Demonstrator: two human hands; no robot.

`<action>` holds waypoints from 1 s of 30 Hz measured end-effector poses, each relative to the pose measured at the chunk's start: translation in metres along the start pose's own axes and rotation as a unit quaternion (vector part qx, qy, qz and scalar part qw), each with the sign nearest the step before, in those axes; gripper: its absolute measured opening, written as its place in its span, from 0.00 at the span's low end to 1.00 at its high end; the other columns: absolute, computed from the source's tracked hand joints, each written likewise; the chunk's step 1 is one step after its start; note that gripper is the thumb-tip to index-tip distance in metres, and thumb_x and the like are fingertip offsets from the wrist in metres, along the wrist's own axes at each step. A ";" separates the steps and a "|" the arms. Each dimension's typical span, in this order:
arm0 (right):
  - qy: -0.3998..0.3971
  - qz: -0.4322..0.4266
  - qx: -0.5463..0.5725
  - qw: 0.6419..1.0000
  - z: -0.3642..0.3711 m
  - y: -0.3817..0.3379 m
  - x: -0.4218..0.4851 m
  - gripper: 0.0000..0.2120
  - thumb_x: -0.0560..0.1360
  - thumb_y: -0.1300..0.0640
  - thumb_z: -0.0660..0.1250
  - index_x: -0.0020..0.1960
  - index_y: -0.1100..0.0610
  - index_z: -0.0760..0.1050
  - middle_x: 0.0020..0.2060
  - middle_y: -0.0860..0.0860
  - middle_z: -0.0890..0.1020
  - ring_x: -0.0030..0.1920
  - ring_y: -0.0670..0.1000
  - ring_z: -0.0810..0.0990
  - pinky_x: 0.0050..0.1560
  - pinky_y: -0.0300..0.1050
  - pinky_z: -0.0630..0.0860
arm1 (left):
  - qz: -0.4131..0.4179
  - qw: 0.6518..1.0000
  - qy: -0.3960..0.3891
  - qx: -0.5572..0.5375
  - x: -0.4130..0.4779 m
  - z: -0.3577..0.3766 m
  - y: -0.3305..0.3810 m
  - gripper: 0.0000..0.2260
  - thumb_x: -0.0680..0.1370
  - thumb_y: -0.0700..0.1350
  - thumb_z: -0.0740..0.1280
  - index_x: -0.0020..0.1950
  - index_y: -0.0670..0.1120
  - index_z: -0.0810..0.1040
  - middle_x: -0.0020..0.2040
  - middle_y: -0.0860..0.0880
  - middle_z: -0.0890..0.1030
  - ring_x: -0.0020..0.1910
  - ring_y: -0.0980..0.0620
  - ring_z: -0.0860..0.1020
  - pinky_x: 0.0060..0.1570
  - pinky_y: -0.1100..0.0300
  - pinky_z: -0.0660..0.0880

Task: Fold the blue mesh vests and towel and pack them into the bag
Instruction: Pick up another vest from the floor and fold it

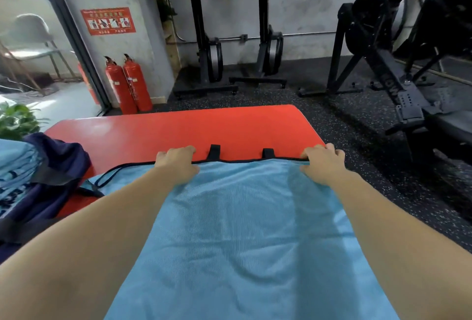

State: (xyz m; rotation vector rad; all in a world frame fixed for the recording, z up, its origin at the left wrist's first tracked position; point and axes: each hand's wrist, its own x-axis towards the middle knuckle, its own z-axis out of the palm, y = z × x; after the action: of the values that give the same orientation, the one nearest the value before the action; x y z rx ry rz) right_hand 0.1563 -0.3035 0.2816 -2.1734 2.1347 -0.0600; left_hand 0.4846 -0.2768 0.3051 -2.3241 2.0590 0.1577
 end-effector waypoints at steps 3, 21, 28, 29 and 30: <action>-0.077 0.042 0.028 0.996 -0.008 -0.002 0.015 0.04 0.72 0.55 0.63 0.44 0.47 0.72 0.60 0.57 0.74 0.68 0.61 0.61 0.70 0.64 0.53 | -0.020 0.999 -0.044 0.016 0.013 -0.007 0.006 0.15 0.78 0.51 0.65 0.64 0.51 0.73 0.61 0.52 0.77 0.64 0.47 0.73 0.67 0.45 0.58; 0.106 -0.071 -0.044 0.991 -0.044 0.015 -0.094 0.10 0.75 0.57 0.63 0.54 0.45 0.74 0.46 0.45 0.78 0.55 0.51 0.73 0.60 0.49 0.57 | 0.154 0.979 0.126 0.051 -0.088 -0.050 -0.028 0.05 0.78 0.51 0.64 0.52 0.54 0.76 0.47 0.55 0.81 0.51 0.51 0.76 0.57 0.53 0.57; 0.050 -0.035 -0.088 0.994 -0.001 0.021 -0.191 0.11 0.75 0.57 0.62 0.53 0.44 0.76 0.53 0.44 0.79 0.60 0.48 0.73 0.61 0.51 0.59 | 0.169 0.979 0.060 0.094 -0.182 0.017 -0.038 0.02 0.77 0.54 0.63 0.48 0.59 0.71 0.46 0.58 0.82 0.49 0.56 0.78 0.60 0.56 0.55; 0.050 -0.031 -0.085 0.995 -0.002 0.022 -0.196 0.11 0.75 0.57 0.62 0.53 0.44 0.76 0.53 0.44 0.79 0.59 0.48 0.73 0.60 0.51 0.59 | 0.164 0.979 0.063 0.099 -0.187 0.017 -0.037 0.02 0.78 0.53 0.63 0.50 0.60 0.72 0.47 0.57 0.83 0.50 0.56 0.78 0.60 0.55 0.55; 0.049 -0.029 -0.084 0.995 -0.004 0.023 -0.201 0.11 0.75 0.57 0.62 0.53 0.44 0.76 0.52 0.44 0.79 0.59 0.48 0.73 0.60 0.51 0.59 | 0.159 0.979 0.064 0.108 -0.191 0.016 -0.037 0.04 0.78 0.52 0.63 0.52 0.60 0.74 0.48 0.58 0.82 0.50 0.56 0.78 0.59 0.55 0.55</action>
State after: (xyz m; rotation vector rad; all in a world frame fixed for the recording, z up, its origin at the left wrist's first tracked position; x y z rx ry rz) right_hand 0.1290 -0.1036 0.2913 -2.3714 2.2031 0.0094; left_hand 0.4976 -0.0825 0.3065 -1.9164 2.3619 -0.2049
